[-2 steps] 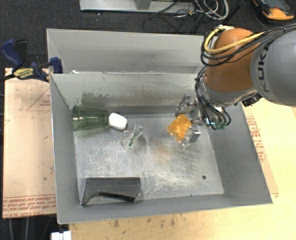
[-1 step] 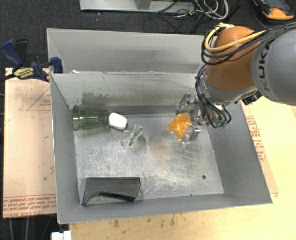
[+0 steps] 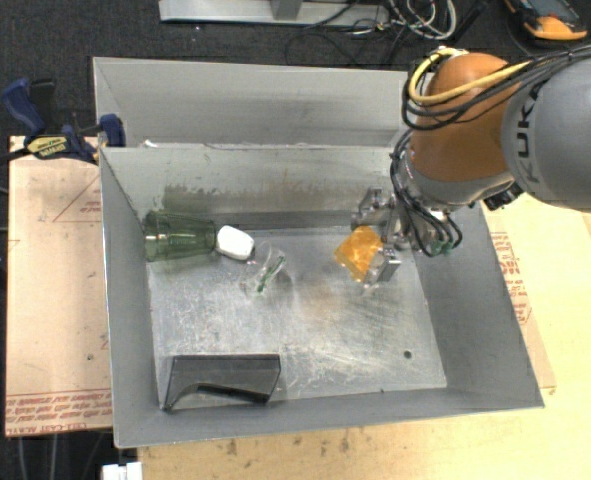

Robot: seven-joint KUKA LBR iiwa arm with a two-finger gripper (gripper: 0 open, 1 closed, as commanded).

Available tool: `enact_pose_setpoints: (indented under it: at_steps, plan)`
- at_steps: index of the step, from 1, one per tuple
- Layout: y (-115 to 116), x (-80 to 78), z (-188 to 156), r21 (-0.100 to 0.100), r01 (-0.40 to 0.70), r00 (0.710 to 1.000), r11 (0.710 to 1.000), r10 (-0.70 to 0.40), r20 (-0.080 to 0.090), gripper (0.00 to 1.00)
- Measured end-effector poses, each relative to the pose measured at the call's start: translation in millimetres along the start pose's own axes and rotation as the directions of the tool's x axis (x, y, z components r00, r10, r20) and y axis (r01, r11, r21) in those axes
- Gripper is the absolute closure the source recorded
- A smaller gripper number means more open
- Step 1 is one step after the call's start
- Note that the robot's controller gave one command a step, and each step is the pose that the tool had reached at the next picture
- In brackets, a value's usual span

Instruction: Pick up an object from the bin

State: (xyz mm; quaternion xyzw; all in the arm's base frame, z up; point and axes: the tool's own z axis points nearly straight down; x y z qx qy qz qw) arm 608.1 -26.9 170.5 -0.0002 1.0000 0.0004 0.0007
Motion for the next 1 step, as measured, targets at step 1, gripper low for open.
enact_pose_setpoints:
  at_steps: [1]
  plan:
    - [-1.5,-1.4,-46.1,0.000,0.007,1.000,1.000,-0.007,-0.006,1.00]
